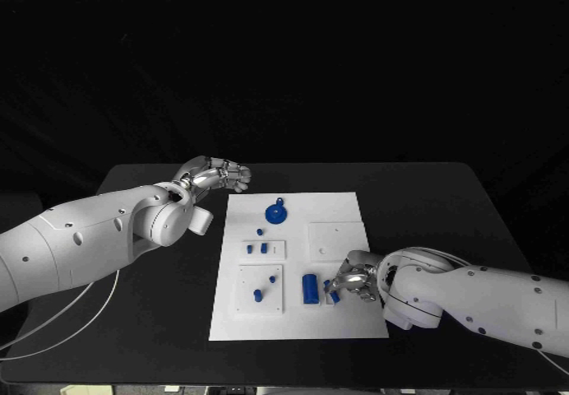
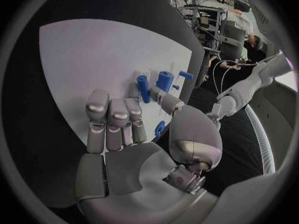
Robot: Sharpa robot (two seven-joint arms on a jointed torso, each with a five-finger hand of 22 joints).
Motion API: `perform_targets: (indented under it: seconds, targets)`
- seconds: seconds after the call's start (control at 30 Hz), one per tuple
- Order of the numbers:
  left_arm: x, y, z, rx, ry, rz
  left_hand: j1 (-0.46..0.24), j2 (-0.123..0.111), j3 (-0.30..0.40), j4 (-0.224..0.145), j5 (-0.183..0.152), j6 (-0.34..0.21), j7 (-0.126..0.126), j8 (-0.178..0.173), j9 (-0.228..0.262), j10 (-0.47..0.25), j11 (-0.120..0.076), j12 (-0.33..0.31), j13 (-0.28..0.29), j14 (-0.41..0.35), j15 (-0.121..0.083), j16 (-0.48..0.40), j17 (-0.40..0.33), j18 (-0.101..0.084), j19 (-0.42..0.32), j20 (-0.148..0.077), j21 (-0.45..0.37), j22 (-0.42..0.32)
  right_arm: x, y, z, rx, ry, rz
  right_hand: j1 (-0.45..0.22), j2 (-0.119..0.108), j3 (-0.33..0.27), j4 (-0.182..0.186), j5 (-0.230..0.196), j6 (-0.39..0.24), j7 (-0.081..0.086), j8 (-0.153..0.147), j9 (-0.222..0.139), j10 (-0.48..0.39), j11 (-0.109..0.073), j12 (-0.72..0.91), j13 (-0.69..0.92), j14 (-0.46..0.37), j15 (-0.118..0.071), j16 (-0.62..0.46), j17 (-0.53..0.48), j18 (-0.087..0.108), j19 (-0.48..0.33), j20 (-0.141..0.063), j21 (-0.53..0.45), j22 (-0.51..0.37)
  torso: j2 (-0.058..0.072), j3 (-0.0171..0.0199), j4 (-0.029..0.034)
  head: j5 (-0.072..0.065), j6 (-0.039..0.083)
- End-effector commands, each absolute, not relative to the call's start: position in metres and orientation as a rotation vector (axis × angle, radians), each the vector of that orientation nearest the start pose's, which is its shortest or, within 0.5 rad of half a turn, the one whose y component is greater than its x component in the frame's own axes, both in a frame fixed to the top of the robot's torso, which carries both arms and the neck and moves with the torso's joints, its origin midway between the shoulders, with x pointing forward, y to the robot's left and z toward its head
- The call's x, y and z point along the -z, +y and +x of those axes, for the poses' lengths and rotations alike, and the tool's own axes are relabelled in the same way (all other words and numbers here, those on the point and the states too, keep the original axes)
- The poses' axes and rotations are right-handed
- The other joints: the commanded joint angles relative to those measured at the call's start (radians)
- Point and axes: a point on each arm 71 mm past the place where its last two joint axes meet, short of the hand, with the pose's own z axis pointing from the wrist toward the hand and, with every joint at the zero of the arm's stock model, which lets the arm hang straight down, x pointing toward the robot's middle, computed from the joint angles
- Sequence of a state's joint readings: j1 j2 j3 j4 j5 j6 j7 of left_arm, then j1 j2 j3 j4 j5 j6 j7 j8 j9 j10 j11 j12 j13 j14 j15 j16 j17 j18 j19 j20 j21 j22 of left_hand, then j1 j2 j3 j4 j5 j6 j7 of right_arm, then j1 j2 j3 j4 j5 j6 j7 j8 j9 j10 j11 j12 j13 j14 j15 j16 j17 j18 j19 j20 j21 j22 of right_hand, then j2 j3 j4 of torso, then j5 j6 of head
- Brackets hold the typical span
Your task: Assemble the parts on the task board
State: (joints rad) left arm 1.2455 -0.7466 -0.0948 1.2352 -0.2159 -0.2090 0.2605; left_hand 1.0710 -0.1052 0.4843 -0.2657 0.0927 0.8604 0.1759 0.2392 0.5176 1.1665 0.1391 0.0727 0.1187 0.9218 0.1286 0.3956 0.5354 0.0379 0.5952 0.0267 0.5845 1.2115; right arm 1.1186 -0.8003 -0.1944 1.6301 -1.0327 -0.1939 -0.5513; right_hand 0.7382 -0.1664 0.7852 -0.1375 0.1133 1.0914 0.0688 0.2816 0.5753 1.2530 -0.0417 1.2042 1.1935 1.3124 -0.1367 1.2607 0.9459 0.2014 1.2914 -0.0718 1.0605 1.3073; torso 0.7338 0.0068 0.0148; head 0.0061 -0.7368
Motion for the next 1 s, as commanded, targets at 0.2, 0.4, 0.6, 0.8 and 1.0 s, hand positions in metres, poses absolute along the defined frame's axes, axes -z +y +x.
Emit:
perform_targets:
  seconds: [0.2,0.4,0.6,0.8,1.0]
  targets:
    - [0.1952,0.2406,0.5380,1.314,1.589,-0.933,-0.005,0.000,0.003,0.006,-0.003,-0.007,0.000,0.006,-0.001,-0.007,-0.001,0.000,-0.001,0.005,0.001,-0.007,0.002,0.003,0.003,0.002,-0.004,0.002,0.2967,-0.1766,0.4075,-0.472,2.355,0.297,-0.002,-0.059,0.010,0.045,-0.034,0.005,0.001,-0.005,-0.001,0.009,0.000,0.001,0.001,0.001,-0.009,-0.004,-0.001,0.060,0.003,-0.011,-0.003,0.009,0.000,0.0005,-0.0001,0.002,-0.001]
    - [0.1953,0.2408,0.5381,1.313,1.589,-0.934,-0.005,0.000,0.003,0.006,-0.002,-0.007,0.000,0.006,-0.001,-0.007,-0.001,0.000,-0.001,0.005,0.001,-0.007,0.003,0.003,0.003,0.002,-0.004,0.002,0.2961,-0.1786,0.4071,-0.472,2.354,0.298,-0.004,-0.078,0.010,0.065,-0.051,0.005,0.000,-0.005,-0.001,0.009,0.000,0.001,0.002,0.001,-0.009,-0.004,-0.001,0.060,0.004,-0.013,-0.003,0.009,0.000,0.0006,0.0001,0.003,-0.001]
    - [0.1953,0.2405,0.5381,1.314,1.590,-0.934,-0.005,0.000,0.003,0.006,-0.002,-0.007,0.000,0.006,-0.001,-0.007,-0.001,0.000,-0.001,0.005,0.001,-0.007,0.003,0.003,0.003,0.002,-0.004,0.003,0.2954,-0.1783,0.4069,-0.479,2.352,0.296,-0.007,-0.086,0.009,0.074,-0.056,0.004,0.000,-0.005,0.000,0.009,0.000,0.000,0.002,0.001,-0.009,-0.004,-0.001,0.060,0.005,-0.013,-0.004,0.009,0.000,0.0010,-0.0002,0.002,0.000]
    - [0.1954,0.2408,0.5382,1.312,1.590,-0.934,-0.005,0.000,0.003,0.006,-0.002,-0.007,0.000,0.006,-0.001,-0.007,-0.001,0.000,-0.001,0.005,0.001,-0.007,0.003,0.003,0.003,0.002,-0.004,0.003,0.2938,-0.1782,0.4050,-0.493,2.356,0.297,-0.008,-0.086,0.009,0.077,-0.056,0.004,0.000,-0.005,0.000,0.010,0.000,0.001,0.003,0.001,-0.009,-0.004,-0.001,0.060,0.005,-0.013,-0.004,0.009,0.000,0.0008,-0.0003,0.002,0.000]
    - [0.1954,0.2406,0.5382,1.312,1.590,-0.934,-0.004,0.000,0.003,0.006,-0.002,-0.007,0.000,0.006,-0.001,-0.007,-0.001,0.000,-0.002,0.005,0.001,-0.008,0.003,0.003,0.004,0.002,-0.004,0.003,0.2890,-0.1779,0.4046,-0.511,2.351,0.300,-0.010,-0.084,0.009,0.085,-0.057,0.004,0.000,-0.005,0.000,0.010,0.000,0.001,0.003,0.001,-0.010,-0.004,0.000,0.060,0.005,-0.014,-0.004,0.008,0.000,0.0000,-0.0004,0.002,0.000]
